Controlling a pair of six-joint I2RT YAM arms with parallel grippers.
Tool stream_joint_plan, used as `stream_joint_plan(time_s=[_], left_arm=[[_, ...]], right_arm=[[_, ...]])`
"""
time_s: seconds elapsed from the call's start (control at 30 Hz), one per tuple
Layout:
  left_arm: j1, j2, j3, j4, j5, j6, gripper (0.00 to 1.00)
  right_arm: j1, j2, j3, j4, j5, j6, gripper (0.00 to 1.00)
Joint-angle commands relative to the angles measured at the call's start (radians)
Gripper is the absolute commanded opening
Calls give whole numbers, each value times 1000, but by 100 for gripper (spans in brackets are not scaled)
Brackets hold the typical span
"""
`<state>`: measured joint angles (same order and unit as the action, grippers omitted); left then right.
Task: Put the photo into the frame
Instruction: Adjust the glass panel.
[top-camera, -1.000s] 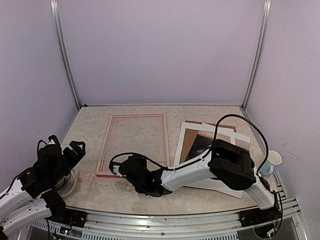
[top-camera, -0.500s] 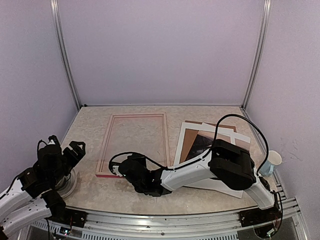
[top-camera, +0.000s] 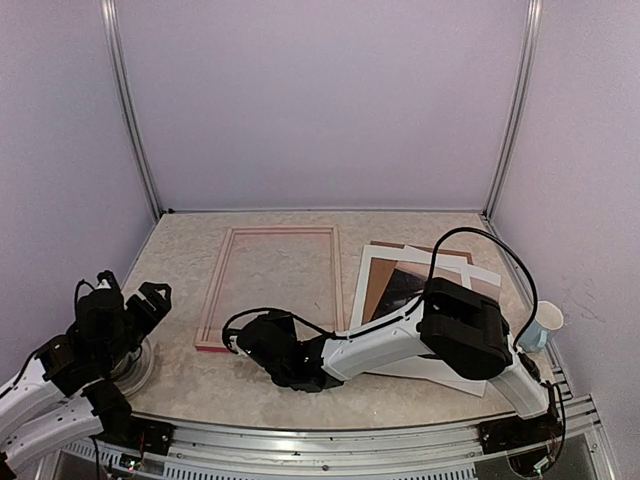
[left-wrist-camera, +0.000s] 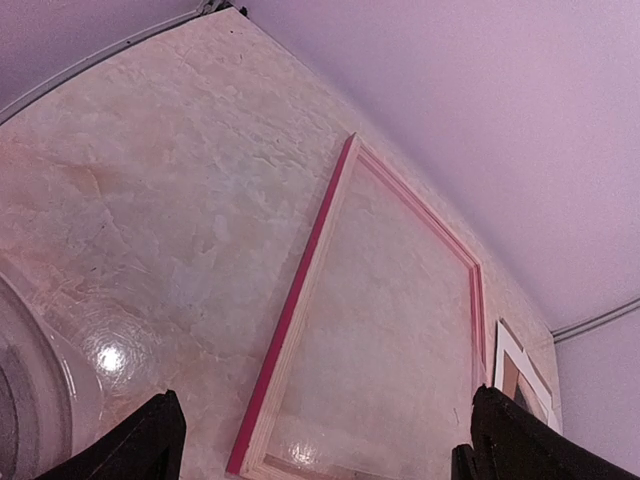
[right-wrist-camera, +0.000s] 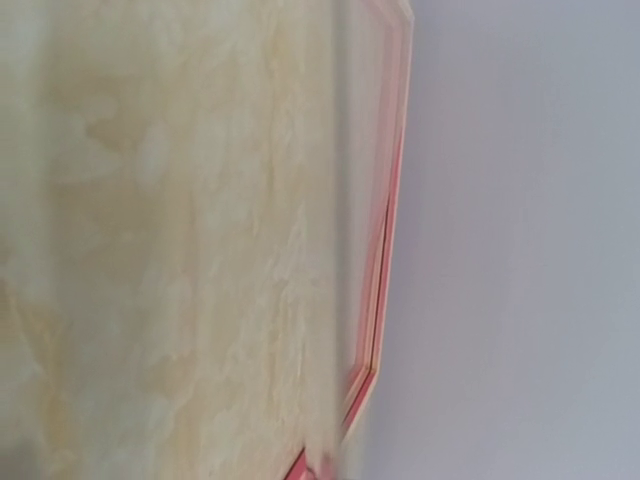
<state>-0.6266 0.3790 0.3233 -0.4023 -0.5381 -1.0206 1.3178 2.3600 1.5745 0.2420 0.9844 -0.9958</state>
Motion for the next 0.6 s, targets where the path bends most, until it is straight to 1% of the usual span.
stream_joint_plan(time_s=[0.0, 0.4, 0.57], left_arm=[[10, 7, 3, 1, -5, 8, 99], [10, -9, -4, -12, -12, 3, 99], [10, -12, -9, -13, -12, 1, 99]], right_arm=[[-9, -46, 24, -38, 35, 10, 0], [-2, -57, 30, -112, 41, 69, 0], [-1, -56, 31, -102, 56, 41, 0]])
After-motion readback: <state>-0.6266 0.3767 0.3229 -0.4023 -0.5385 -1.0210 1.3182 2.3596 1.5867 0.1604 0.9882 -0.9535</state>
